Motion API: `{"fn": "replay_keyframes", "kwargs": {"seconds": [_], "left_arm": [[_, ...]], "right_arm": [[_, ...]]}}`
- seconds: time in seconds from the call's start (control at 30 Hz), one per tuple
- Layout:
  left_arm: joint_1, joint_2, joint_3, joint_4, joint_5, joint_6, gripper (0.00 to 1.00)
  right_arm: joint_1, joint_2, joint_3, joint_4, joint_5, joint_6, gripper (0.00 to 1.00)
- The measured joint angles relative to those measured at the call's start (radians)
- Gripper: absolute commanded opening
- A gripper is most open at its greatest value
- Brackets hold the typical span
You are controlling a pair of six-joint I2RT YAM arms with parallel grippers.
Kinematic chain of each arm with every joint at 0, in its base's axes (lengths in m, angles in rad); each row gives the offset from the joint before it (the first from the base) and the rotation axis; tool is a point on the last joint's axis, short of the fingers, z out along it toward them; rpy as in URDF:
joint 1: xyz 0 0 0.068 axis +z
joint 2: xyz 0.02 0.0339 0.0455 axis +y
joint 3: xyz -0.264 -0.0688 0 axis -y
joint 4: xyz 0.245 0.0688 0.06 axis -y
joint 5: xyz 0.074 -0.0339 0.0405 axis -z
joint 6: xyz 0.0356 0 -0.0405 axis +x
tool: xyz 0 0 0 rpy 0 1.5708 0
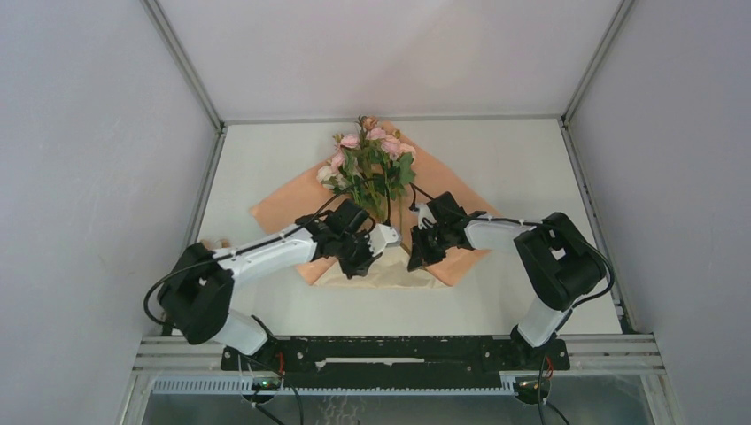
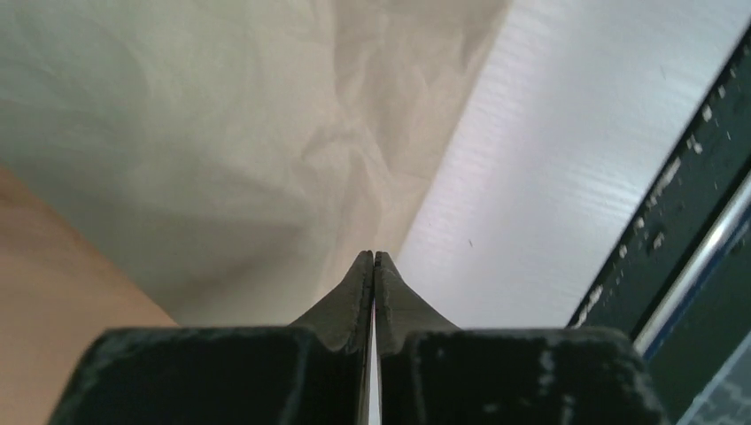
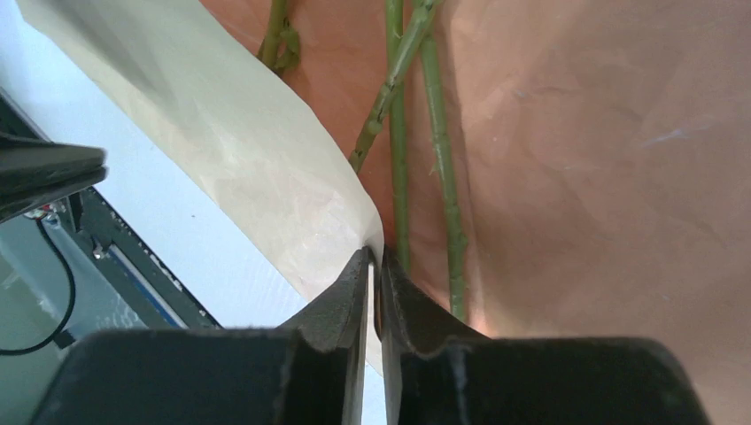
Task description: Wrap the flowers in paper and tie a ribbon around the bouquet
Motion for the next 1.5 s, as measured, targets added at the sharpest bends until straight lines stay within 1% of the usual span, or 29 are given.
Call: {"fn": "replay_keyframes", "kwargs": {"seconds": [0.07, 0.17, 0.27, 0.3, 0.43, 0.5, 0.57, 0.7, 0.8, 0.9, 1.03, 1.1, 1.13, 1.17, 1.27, 1.33, 1.4, 1.43, 1.5], "left_arm": [[0.011, 0.05, 0.001, 0.06, -0.002, -0.053, 0.04], [0.039, 0.14, 0.018, 0.104, -0.007, -0.107, 0.04], [0.067, 0.234, 0.044, 0.114, 0.0, -0.146, 0.04], [0.072, 0.246, 0.06, 0.108, 0.005, -0.153, 0.04], [0.086, 0.268, 0.083, 0.106, 0.016, -0.176, 0.04], [0.087, 0.269, 0.084, 0.106, 0.018, -0.178, 0.04], [0.087, 0.269, 0.084, 0.106, 0.021, -0.178, 0.05], [0.087, 0.273, 0.087, 0.105, 0.031, -0.178, 0.06], [0.086, 0.279, 0.101, 0.092, 0.048, -0.177, 0.07], [0.086, 0.282, 0.137, 0.075, 0.071, -0.177, 0.09], [0.086, 0.29, 0.223, 0.071, 0.09, -0.177, 0.1], [0.086, 0.308, 0.261, 0.075, 0.098, -0.178, 0.11], [0.086, 0.327, 0.287, 0.075, 0.104, -0.178, 0.11], [0.086, 0.343, 0.303, 0.076, 0.104, -0.178, 0.11], [0.086, 0.409, 0.356, 0.067, 0.104, -0.18, 0.12], [0.086, 0.445, 0.378, 0.062, 0.102, -0.187, 0.12], [0.086, 0.475, 0.392, 0.056, 0.1, -0.192, 0.12], [0.086, 0.486, 0.396, 0.053, 0.098, -0.195, 0.12], [0.086, 0.496, 0.402, 0.047, 0.097, -0.196, 0.12]], "right_arm": [[0.002, -0.008, 0.0, -0.002, 0.015, 0.012, 0.26], [0.002, -0.039, 0.0, -0.023, 0.073, 0.025, 0.29], [0.002, -0.103, 0.0, -0.064, 0.152, 0.04, 0.3], [0.002, -0.134, 0.0, -0.082, 0.18, 0.046, 0.33], [-0.005, -0.286, 0.0, -0.167, 0.327, 0.088, 0.59], [-0.019, -0.385, -0.011, -0.198, 0.406, 0.12, 0.68], [-0.047, -0.493, -0.054, -0.201, 0.443, 0.16, 0.72], [-0.158, -0.71, -0.211, -0.21, 0.463, 0.27, 0.84], [-0.254, -0.786, -0.319, -0.215, 0.459, 0.341, 0.85], [-0.347, -0.794, -0.408, -0.187, 0.409, 0.388, 0.83], [-0.43, -0.716, -0.444, -0.124, 0.349, 0.411, 0.81], [-0.446, -0.671, -0.443, -0.068, 0.323, 0.414, 0.77], [-0.451, -0.649, -0.443, -0.034, 0.31, 0.415, 0.73], [-0.455, -0.627, -0.443, -0.004, 0.296, 0.416, 0.67], [-0.468, -0.553, -0.441, 0.084, 0.254, 0.418, 0.41], [-0.48, -0.516, -0.441, 0.111, 0.237, 0.416, 0.24], [-0.502, -0.481, -0.441, 0.128, 0.212, 0.411, 0.1], [-0.51, -0.475, -0.441, 0.132, 0.205, 0.402, 0.02], [-0.52, -0.47, -0.441, 0.13, 0.19, 0.39, 0.0]]}}
